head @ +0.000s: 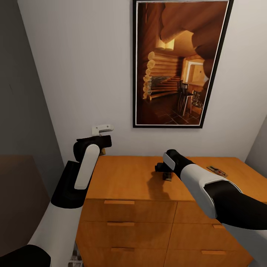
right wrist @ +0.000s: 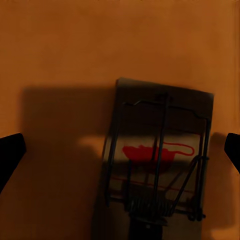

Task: Take the four mousetraps from the cabinet in the bathroom and place them on the bathroom floor. Make sure all four end up on the same floor surface, and ensure that at least two of them are either under or directly next to the same bathroom sink.

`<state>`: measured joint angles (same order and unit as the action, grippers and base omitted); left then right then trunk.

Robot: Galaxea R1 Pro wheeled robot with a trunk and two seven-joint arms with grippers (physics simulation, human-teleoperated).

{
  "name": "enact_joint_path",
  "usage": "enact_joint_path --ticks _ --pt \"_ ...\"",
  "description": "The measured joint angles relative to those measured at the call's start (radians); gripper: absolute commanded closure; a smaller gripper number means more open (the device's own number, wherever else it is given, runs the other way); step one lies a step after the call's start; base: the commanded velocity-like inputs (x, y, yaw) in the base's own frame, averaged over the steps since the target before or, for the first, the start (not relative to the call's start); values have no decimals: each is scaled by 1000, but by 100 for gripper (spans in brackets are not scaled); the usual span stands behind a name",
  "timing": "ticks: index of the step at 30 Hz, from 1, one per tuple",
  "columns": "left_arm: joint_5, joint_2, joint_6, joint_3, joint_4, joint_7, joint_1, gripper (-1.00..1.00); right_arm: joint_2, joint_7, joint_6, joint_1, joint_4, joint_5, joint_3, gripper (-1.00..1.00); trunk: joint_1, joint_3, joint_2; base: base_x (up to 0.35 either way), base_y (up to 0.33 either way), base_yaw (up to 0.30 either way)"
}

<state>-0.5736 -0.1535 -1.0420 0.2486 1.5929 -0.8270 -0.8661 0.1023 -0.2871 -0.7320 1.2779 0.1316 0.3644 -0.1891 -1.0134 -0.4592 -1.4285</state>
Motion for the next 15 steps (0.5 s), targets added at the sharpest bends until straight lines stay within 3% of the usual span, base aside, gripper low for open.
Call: enact_joint_path --ticks 15 --pt "0 0 0 -1 0 0 0 100 -1 0 -1 -1 2 -4 -4 -100 0 0 0 0 0 0"
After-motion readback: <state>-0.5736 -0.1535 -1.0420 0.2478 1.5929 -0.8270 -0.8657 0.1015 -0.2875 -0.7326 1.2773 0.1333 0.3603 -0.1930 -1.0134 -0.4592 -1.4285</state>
